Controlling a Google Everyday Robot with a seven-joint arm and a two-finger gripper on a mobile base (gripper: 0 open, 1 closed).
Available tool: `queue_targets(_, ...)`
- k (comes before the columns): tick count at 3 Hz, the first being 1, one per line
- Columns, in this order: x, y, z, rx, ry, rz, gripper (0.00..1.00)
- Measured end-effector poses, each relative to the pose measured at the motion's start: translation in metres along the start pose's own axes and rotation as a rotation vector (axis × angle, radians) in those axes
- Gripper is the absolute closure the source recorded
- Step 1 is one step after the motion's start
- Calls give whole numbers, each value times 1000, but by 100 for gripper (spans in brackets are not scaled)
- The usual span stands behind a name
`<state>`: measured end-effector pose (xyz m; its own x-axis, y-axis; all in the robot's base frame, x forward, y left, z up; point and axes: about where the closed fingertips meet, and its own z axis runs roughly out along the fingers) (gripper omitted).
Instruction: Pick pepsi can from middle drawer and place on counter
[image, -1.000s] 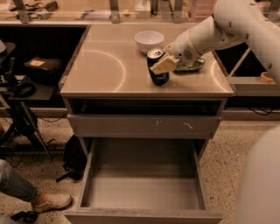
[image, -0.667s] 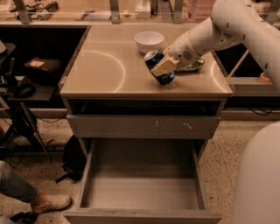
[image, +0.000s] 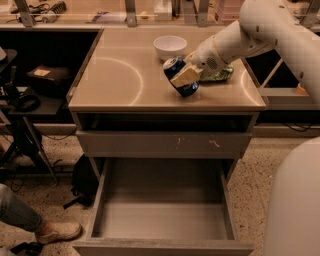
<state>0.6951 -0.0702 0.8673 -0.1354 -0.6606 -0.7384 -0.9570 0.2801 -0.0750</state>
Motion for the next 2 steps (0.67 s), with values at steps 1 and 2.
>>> queue_targets(1, 0, 0, 0, 0, 0, 0, 35)
queue_targets(2, 0, 0, 0, 0, 0, 0, 12)
